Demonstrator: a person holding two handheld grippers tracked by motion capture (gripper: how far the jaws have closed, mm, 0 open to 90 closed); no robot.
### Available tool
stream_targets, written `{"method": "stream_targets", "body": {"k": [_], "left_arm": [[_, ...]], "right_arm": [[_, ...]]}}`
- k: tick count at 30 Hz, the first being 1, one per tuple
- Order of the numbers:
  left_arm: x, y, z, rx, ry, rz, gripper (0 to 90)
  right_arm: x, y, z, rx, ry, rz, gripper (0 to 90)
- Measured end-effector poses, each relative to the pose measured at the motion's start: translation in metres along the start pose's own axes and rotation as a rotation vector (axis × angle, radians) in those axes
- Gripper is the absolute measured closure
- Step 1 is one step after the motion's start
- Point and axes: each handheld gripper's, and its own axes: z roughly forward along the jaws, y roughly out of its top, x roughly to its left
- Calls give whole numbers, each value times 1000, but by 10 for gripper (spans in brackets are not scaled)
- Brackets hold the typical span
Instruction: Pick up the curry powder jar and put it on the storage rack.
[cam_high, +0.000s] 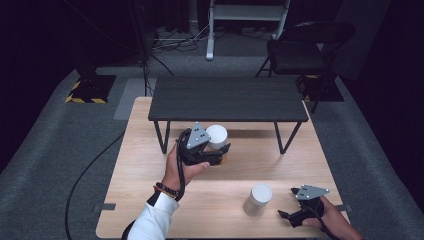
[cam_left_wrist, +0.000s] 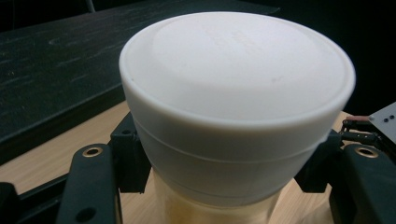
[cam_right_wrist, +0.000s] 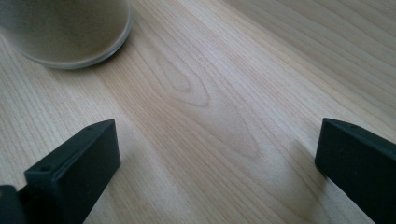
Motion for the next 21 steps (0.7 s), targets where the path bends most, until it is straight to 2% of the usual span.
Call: {"method": "stream_targets", "body": {"k": [11, 21], "left_arm": [[3, 20, -6, -38, 16, 7, 352], [9, 37, -8, -64, 43, -11, 352]], "right_arm": [[0, 0, 0, 1, -1, 1, 0], [0, 0, 0, 0, -1, 0, 0]]}}
